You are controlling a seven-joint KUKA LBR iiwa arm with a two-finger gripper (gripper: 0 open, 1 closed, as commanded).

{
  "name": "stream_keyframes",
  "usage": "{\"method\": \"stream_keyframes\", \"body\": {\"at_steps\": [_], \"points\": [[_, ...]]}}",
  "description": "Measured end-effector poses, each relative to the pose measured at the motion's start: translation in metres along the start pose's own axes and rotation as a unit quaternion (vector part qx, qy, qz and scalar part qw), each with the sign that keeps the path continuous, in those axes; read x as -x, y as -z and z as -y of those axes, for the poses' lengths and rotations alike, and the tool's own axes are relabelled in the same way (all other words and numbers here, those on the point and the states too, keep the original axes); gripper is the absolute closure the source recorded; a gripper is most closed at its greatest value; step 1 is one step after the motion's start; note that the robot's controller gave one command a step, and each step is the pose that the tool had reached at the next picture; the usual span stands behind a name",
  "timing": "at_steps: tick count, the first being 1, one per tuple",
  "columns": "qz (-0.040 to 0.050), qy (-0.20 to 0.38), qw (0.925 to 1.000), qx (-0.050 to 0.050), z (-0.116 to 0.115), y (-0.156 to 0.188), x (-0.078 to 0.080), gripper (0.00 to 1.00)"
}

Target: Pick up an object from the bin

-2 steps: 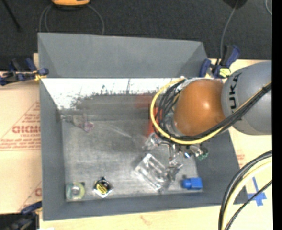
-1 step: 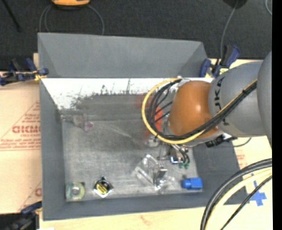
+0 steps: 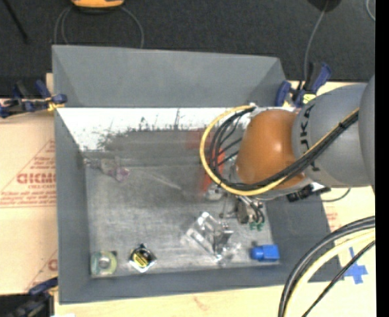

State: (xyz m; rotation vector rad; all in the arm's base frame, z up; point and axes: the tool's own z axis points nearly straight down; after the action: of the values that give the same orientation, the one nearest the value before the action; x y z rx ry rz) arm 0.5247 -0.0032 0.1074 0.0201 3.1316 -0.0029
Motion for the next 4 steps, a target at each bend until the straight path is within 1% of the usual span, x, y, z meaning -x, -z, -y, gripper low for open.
{"method": "stream_keyframes", "body": {"at_steps": [1, 2, 3, 4], "points": [[-0.0062, 0.001, 1.0000, 0.000, -0.001, -0.001, -0.002, 1.00], [-0.0067, 0.009, 0.9999, 0.003, -0.007, 0.000, -0.003, 1.00], [0.0010, -0.003, 1.0000, 0.002, -0.022, 0.074, 0.004, 1.00], [-0.0034, -0.003, 1.0000, 0.001, -0.021, 0.069, 0.002, 0.00]]}}
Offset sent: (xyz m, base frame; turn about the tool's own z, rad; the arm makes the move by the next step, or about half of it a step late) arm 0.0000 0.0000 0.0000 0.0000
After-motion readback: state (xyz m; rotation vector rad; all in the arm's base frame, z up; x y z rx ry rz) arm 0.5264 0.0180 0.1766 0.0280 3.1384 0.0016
